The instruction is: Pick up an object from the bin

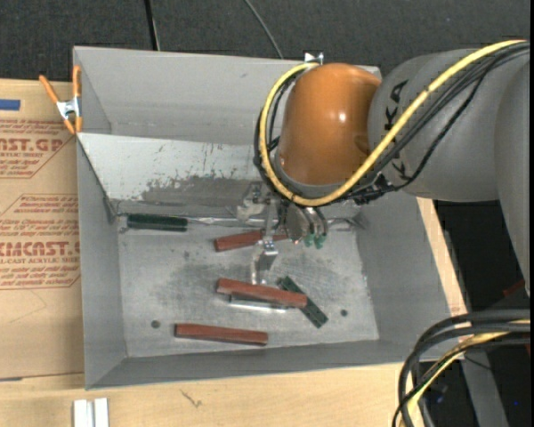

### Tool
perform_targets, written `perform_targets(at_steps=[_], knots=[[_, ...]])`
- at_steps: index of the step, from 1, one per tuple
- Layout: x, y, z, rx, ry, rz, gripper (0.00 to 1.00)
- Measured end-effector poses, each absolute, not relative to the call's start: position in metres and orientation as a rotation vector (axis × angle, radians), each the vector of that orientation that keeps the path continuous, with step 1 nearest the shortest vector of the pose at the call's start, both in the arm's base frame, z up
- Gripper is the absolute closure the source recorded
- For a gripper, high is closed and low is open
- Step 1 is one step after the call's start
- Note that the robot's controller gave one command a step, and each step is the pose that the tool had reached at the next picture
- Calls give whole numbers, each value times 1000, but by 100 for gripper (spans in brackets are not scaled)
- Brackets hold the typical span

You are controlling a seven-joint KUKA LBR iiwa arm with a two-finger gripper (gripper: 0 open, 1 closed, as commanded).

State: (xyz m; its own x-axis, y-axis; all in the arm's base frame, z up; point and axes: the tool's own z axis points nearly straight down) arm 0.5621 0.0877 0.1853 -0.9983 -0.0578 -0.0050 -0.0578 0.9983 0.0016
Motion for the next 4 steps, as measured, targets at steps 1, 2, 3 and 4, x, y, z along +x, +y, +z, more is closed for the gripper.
perform_targets(at_steps=[1,2,3,4], knots=[[568,81,121,-224,3127,-2,0],[547,87,77,-92,3119,8,100],[547,87,77,-92,3119,8,100],[555,97,244,-110,3132,2,100]])
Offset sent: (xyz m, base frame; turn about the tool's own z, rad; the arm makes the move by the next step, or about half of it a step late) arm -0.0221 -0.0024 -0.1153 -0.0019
